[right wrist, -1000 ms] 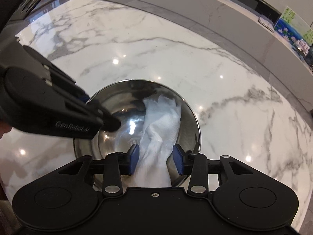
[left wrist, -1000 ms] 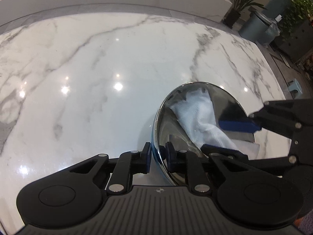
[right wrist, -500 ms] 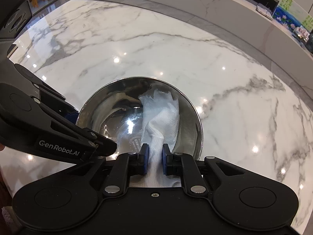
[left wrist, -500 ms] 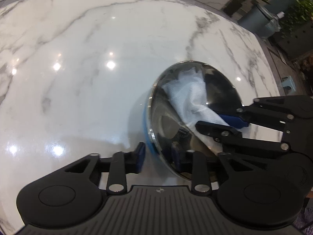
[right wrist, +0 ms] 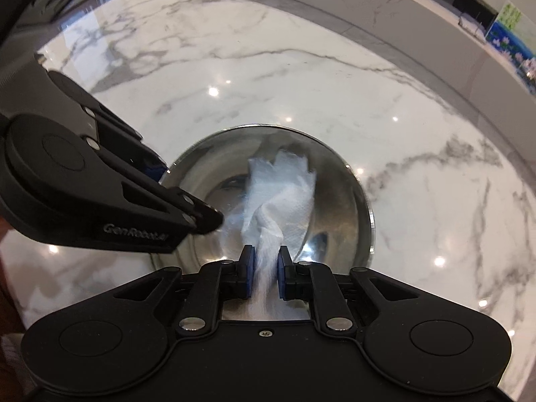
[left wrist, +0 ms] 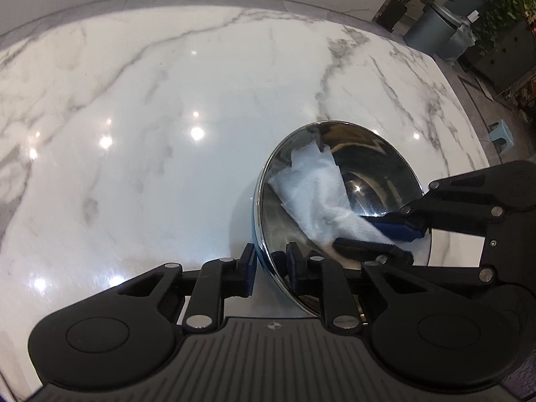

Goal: Clean bowl
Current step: 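Tilt the bowl with the left gripper while the right gripper wipes the bowl bottom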

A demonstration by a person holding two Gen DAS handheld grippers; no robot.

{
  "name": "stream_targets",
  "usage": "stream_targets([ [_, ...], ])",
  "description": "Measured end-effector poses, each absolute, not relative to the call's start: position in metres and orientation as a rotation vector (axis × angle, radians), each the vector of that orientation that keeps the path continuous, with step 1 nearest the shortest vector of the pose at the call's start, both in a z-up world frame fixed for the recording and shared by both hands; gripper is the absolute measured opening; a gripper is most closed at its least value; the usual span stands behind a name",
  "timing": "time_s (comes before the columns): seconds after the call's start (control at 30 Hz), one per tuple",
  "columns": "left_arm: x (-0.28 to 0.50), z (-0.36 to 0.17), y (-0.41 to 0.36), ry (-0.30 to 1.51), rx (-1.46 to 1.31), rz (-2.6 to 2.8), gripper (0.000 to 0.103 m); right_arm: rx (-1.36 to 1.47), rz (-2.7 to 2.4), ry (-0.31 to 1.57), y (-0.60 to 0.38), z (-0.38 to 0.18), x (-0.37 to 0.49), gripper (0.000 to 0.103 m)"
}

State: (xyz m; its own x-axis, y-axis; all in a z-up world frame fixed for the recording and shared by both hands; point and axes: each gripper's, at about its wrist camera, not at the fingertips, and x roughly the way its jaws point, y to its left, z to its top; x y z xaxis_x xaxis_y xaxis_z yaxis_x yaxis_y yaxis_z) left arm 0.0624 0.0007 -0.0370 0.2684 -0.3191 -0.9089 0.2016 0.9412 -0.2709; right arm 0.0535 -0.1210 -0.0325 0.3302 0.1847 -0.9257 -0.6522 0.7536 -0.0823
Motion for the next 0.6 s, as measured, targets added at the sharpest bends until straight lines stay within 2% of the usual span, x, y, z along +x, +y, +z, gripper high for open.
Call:
stream_targets([
  [0.2, 0.064, -0.037, 0.001, 1.250, -0.112, -0.340, 0.018, -0.582, 0.508, 1.071, -0.118, -0.033, 0.049, 0.012],
  [0.27, 0.065, -0.039, 0.003, 1.274, -0.137, -0.331, 0.025, -0.560, 0.512, 1.077, -0.121, -0.033, 0.052, 0.012],
  [0.37, 0.066, -0.044, 0.007, 1.326, -0.197, -0.343, 0.029, -0.527, 0.518, 1.085, -0.127, -0.032, 0.055, 0.012],
  [0.53, 0.067, -0.048, 0.008, 1.362, -0.235, -0.366, 0.029, -0.521, 0.520, 1.084, -0.127, -0.033, 0.055, 0.012],
  [0.6, 0.066, -0.046, 0.005, 1.351, -0.219, -0.373, 0.025, -0.521, 0.520, 1.085, -0.126, -0.033, 0.055, 0.012],
])
